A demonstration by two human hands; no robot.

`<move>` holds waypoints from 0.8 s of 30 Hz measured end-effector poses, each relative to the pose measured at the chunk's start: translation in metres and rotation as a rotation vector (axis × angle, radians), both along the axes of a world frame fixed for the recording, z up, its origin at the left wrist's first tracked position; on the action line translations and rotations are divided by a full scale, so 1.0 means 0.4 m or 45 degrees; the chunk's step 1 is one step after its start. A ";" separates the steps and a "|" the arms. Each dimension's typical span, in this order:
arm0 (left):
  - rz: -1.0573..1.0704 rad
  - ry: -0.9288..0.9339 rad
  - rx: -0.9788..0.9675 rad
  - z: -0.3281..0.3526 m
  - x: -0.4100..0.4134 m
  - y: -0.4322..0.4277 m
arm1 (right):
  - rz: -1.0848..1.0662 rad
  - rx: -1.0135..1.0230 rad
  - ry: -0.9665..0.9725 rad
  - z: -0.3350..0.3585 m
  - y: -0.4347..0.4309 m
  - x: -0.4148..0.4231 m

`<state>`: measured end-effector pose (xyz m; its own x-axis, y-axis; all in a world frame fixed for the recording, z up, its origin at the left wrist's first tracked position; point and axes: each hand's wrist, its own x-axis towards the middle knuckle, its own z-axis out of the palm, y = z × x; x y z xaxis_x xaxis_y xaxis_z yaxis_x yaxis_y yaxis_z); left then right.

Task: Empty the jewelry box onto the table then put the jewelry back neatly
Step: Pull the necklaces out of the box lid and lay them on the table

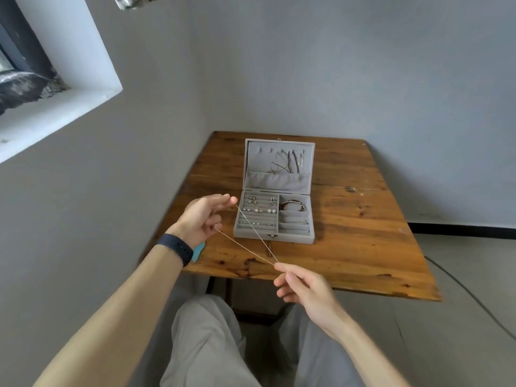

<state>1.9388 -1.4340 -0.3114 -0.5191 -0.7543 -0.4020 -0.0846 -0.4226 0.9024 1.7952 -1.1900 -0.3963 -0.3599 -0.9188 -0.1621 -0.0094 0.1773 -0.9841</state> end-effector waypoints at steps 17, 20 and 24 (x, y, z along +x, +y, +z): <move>-0.375 -0.211 -0.520 0.043 0.022 -0.037 | -0.127 0.012 -0.376 -0.040 0.040 -0.020; -0.437 -0.082 -0.330 0.047 0.035 -0.052 | -0.229 0.003 -0.673 -0.037 0.035 -0.023; -0.508 -0.163 -0.313 0.054 0.053 -0.064 | -0.317 -0.021 -0.809 -0.038 0.033 -0.038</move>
